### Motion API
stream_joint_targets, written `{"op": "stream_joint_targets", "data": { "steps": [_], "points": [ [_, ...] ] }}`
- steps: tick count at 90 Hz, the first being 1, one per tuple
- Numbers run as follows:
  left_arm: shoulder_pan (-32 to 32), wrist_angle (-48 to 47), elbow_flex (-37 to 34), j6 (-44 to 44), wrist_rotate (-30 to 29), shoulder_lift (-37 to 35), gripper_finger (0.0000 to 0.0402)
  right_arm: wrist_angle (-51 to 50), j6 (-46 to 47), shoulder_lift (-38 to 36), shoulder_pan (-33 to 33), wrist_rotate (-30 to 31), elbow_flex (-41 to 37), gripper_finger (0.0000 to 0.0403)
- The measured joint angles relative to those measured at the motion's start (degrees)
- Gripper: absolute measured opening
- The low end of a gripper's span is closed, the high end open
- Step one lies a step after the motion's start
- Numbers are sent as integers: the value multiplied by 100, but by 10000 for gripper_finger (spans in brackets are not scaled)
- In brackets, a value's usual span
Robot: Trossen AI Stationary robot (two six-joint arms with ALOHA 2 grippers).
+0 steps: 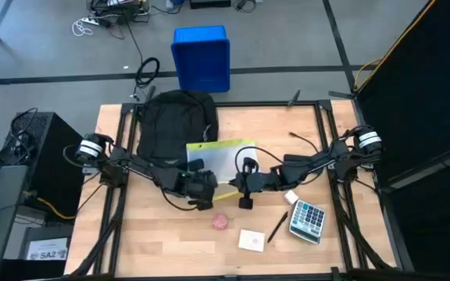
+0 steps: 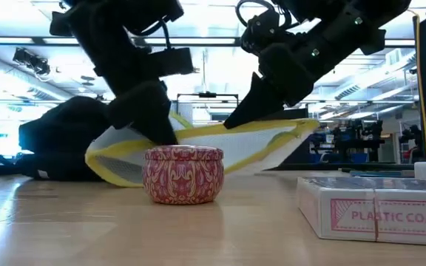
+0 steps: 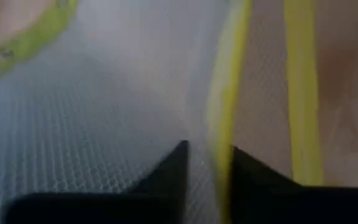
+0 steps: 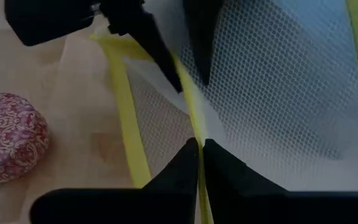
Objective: Unpack backpack
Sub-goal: Put the red urn into the zip lock bag
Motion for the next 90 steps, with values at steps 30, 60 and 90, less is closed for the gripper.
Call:
{"op": "stream_joint_targets", "data": {
  "steps": [30,60,90],
  "points": [
    [-57,571,462,1004,-421,7,0,-289,8,-725,527,140,235,5],
    [-57,669,860,1569,-718,7,0,-451,78,-940,1191,288,219,71],
    [-57,1514,876,2297,-1147,7,0,-57,619,-938,1291,354,-336,201]
  ]
}}
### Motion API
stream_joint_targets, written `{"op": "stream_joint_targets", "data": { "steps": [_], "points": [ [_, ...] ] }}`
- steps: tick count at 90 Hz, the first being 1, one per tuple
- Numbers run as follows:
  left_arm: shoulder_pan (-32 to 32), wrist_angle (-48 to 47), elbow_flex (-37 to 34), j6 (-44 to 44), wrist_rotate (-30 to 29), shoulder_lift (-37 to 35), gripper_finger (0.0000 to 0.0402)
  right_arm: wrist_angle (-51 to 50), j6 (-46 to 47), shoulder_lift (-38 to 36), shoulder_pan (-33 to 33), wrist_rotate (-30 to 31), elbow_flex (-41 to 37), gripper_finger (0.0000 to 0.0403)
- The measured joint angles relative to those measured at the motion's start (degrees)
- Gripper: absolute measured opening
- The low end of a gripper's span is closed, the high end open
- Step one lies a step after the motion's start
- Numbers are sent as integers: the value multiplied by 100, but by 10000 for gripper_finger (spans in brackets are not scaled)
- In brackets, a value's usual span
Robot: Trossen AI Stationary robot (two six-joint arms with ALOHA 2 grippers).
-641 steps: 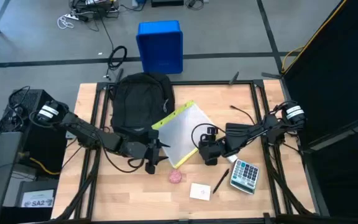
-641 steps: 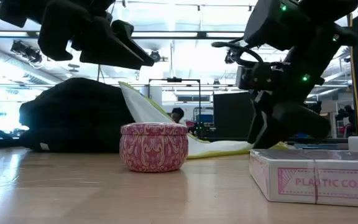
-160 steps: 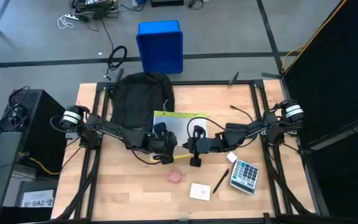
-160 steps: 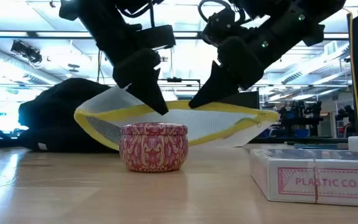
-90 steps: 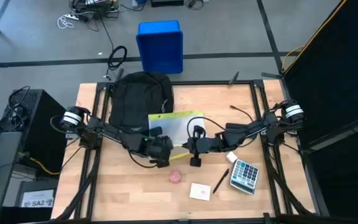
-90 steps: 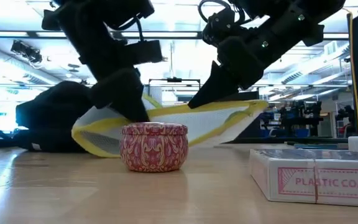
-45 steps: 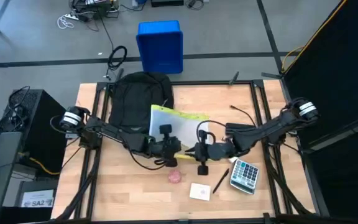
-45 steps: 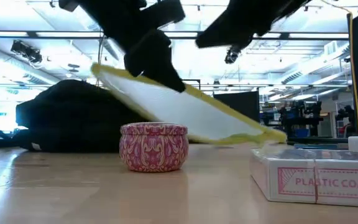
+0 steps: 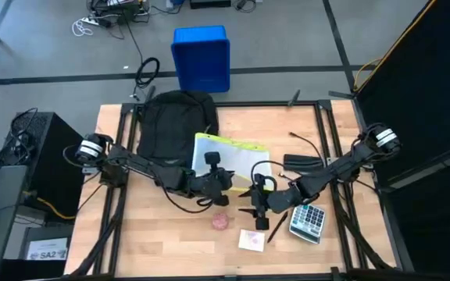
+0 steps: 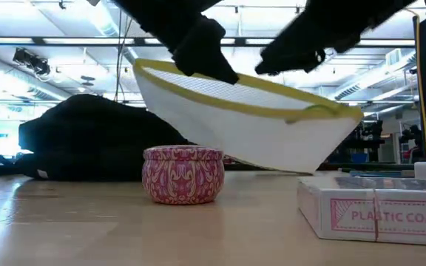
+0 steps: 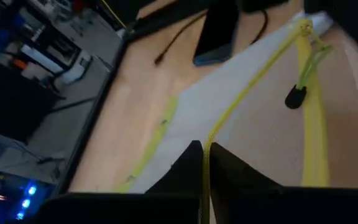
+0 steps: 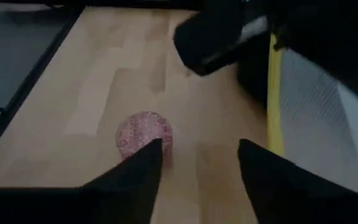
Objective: Unpack backpack
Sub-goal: Put the red urn into the zip lock bag
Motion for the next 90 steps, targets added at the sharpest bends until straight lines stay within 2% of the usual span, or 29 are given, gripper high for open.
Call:
{"op": "stream_joint_targets", "data": {
  "steps": [16,25,38,56,67,78,85,90],
  "points": [
    [-7,342,0,287,-152,0,0,11,35,2,-117,809,-146,234],
    [-7,527,0,554,-295,0,0,-1,156,2,-253,889,-242,237],
    [-7,748,4,896,-665,0,0,-17,303,2,-360,694,-364,224],
    [-14,873,7,913,-686,0,0,198,340,2,-233,454,-364,200],
    [-20,859,6,882,-608,-2,0,335,523,2,-121,74,-364,193],
    [-22,757,-39,701,-453,-2,0,569,597,52,-21,31,-364,198],
    [-22,618,-42,583,-444,-2,0,952,390,270,54,-8,-363,211],
    [-22,579,-44,573,-444,-2,0,1507,101,550,83,-247,-362,224]
  ]
}}
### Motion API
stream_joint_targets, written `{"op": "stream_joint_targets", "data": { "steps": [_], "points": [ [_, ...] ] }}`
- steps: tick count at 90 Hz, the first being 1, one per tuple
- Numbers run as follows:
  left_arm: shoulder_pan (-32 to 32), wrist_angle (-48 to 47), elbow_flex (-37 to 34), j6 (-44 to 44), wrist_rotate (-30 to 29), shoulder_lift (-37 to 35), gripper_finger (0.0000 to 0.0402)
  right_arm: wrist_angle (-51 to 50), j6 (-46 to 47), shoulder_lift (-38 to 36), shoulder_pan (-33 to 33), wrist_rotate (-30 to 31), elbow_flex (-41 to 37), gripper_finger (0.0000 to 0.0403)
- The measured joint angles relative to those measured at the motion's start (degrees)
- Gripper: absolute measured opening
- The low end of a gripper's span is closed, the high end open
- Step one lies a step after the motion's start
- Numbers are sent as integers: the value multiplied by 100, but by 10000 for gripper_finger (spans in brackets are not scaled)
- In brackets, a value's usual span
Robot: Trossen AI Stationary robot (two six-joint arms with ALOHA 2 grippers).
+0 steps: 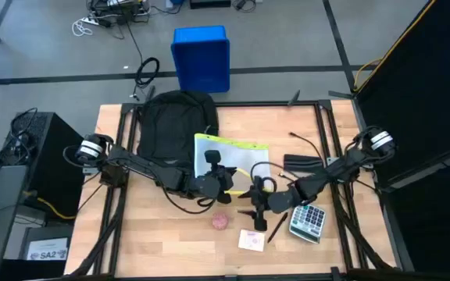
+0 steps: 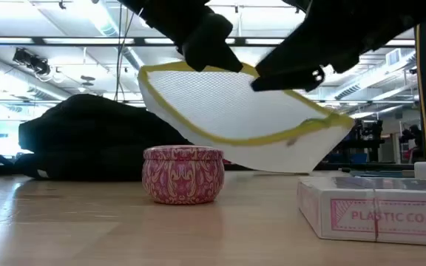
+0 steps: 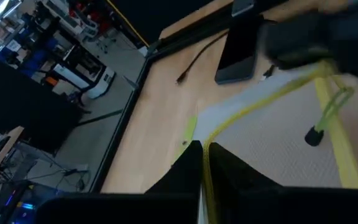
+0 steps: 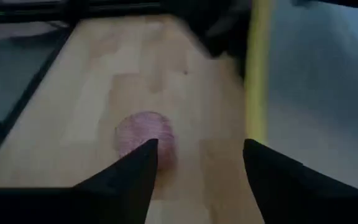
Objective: Unpack backpack
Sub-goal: Put the red urn into the zip lock bag
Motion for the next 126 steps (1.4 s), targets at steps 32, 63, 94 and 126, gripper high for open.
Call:
{"op": "stream_joint_targets", "data": {
  "steps": [32,63,94,126],
  "points": [
    [26,-387,-2,-125,42,0,0,787,-510,1453,49,-129,793,321],
    [26,-536,-2,-184,86,-4,0,605,-1051,2180,52,-262,1580,397],
    [28,-604,-2,-302,105,-4,0,-31,-307,2275,-192,-578,1660,391],
    [61,-612,-2,-331,105,-4,0,-15,-145,2524,-320,-570,1687,377]
  ]
}}
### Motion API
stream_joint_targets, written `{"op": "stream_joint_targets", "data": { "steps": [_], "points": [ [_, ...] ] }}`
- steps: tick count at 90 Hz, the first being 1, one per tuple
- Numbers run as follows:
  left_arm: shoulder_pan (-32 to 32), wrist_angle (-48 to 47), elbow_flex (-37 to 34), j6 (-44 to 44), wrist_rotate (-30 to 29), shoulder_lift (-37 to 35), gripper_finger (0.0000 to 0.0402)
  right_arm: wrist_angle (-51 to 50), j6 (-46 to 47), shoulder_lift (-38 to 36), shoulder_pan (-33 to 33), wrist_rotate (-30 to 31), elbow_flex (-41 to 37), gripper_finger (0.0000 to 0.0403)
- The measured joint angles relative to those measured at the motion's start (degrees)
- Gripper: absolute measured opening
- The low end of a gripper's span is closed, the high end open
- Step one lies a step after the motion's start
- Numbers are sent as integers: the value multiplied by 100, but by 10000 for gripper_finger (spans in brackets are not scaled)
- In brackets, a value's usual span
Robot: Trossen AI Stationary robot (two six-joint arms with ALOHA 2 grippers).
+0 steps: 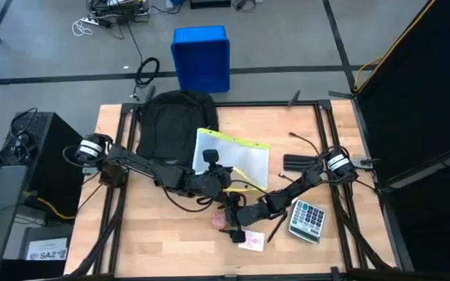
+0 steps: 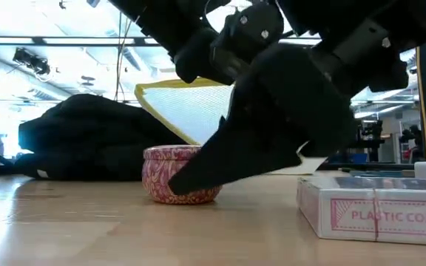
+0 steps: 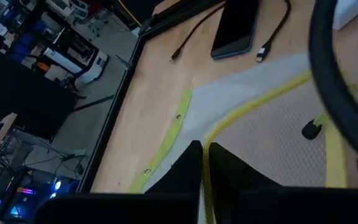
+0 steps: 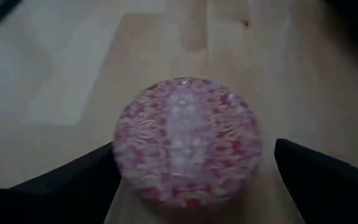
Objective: Unpack backpack
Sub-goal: Put the red urn into the zip lock bag
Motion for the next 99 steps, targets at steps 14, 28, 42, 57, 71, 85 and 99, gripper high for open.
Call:
{"op": "stream_joint_targets", "data": {
  "steps": [14,28,42,57,71,85,99],
  "points": [
    [0,-11,0,-2,0,0,0,13,-4,1,-28,6,-1,322],
    [0,-15,0,-4,0,0,0,1,-17,-1,-39,0,-1,258],
    [0,-20,0,-6,0,-1,0,1,-58,-1,-41,4,-1,258],
    [0,-20,0,-6,0,0,0,-112,-58,-59,37,56,-1,258],
    [0,-62,0,-8,0,0,0,-733,-2,-482,244,457,-10,258],
    [0,-90,0,-24,3,0,0,-1696,288,-1009,512,1278,-10,258],
    [0,-18,25,-87,250,0,0,-2331,762,-1376,566,2114,-8,258]
  ]
}}
